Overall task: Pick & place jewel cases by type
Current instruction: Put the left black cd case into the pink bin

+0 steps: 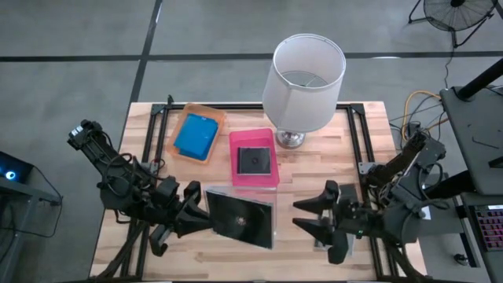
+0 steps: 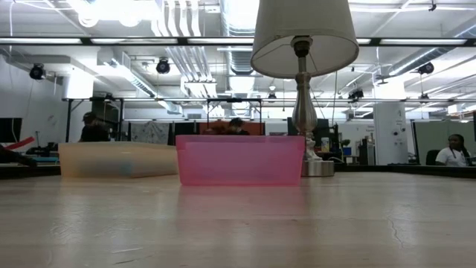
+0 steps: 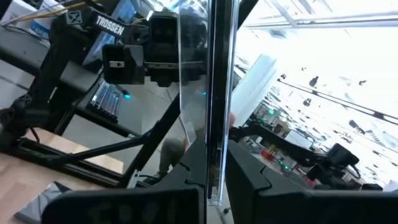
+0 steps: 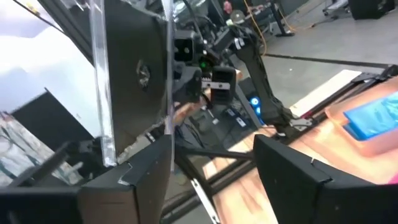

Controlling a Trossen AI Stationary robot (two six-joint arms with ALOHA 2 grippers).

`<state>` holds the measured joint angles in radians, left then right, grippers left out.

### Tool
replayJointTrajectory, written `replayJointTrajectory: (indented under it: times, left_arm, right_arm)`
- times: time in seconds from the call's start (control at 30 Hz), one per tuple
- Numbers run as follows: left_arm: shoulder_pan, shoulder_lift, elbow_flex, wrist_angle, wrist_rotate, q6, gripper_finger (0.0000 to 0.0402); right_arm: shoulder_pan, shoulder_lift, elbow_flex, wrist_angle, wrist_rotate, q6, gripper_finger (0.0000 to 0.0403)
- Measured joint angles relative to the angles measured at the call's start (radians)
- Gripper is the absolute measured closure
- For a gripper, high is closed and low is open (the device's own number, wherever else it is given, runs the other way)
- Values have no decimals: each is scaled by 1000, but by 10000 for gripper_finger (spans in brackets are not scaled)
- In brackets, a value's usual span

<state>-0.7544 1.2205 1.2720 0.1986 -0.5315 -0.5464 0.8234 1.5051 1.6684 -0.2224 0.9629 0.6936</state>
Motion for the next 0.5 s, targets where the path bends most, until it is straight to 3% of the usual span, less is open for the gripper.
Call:
replayJointTrajectory:
  times: [0.33,0.5]
  left_arm:
    - [0,0,0,8,26,2,394]
    - [0,0,0,7,25,2,394]
  right_arm:
    - [-1,0,0,54,-4,-66,131]
    - [-8,0,0,67,-55,-73,114]
